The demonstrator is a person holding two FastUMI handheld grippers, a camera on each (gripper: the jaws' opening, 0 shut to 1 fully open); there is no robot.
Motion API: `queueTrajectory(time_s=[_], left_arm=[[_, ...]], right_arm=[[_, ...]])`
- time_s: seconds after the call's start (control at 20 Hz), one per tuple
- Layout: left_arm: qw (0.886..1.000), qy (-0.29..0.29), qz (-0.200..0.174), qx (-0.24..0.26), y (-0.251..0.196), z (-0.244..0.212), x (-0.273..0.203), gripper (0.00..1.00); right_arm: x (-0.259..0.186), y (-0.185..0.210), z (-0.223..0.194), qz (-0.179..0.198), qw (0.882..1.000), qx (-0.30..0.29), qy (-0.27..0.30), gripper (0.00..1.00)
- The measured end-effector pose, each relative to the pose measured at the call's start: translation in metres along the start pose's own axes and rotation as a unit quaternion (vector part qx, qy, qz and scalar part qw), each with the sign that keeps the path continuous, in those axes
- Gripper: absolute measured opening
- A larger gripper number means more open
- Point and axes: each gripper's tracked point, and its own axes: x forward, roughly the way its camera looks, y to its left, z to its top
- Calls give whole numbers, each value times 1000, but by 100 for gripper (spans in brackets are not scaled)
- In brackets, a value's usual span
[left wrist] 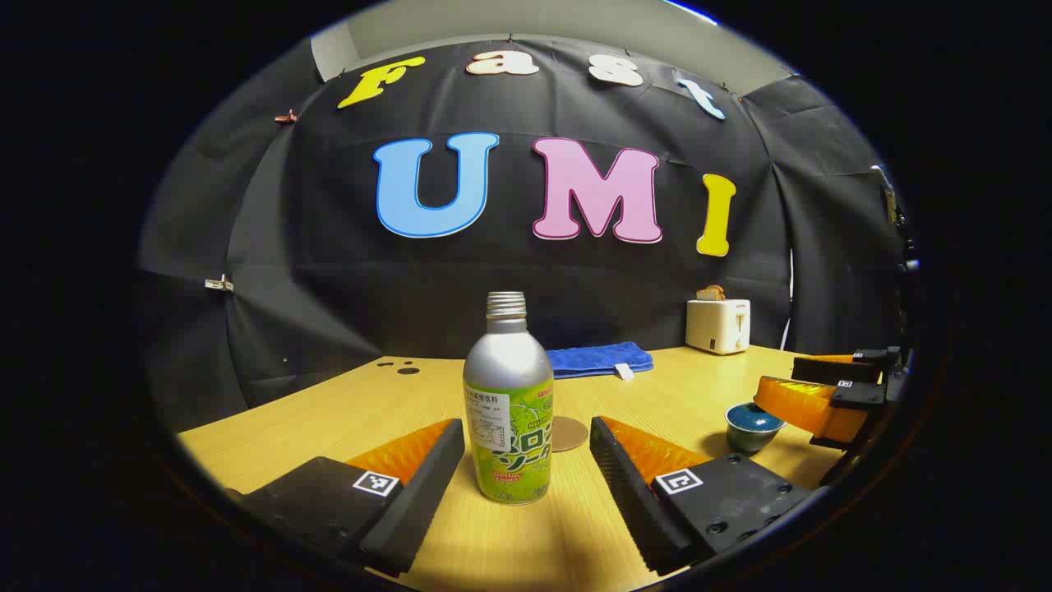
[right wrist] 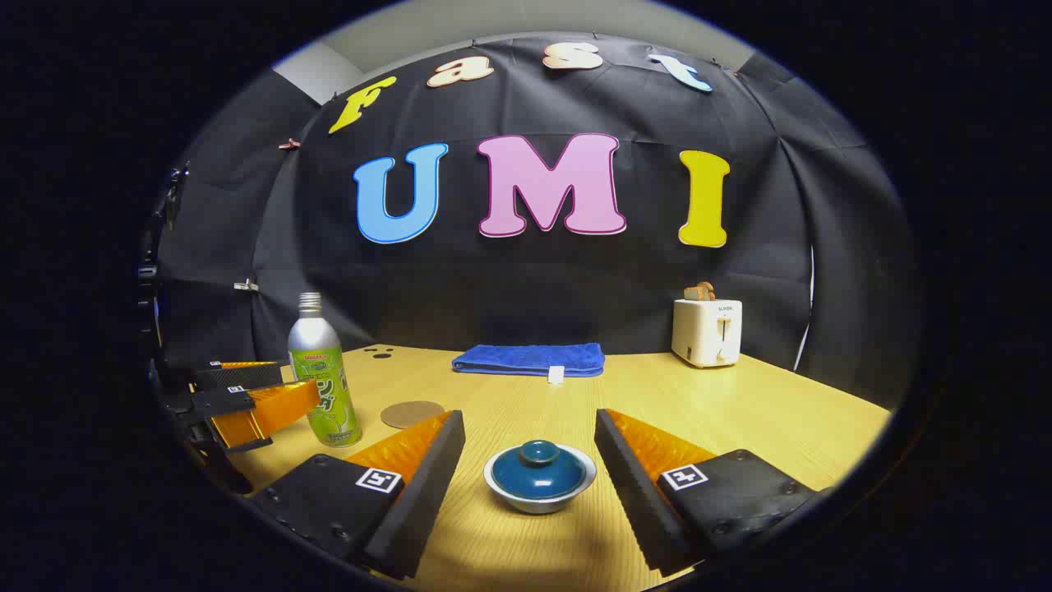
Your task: Open the teacup lid with one hand, grasp the water bottle and pour water into the teacup with the other hand; after pouring, place the water bottle on the coaster and then close the teacup lid.
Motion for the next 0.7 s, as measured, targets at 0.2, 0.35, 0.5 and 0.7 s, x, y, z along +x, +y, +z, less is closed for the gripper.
queueTrajectory(time_s=[0.2, 0.35, 0.5, 0.7], left_arm=[[1000, 0, 2, 0, 2, 0, 0, 97], [1000, -1, 5, 0, 3, 1, 0, 97], [1000, 0, 4, 0, 3, 0, 0, 97], [1000, -1, 7, 0, 5, 0, 0, 97]], right_arm=[[0, 0, 0, 0, 1000, 0, 0, 98], [0, 0, -1, 0, 1000, 0, 1, 98], [2, -1, -1, -2, 1000, 1, 2, 98], [2, 0, -2, -1, 1000, 1, 8, 98]])
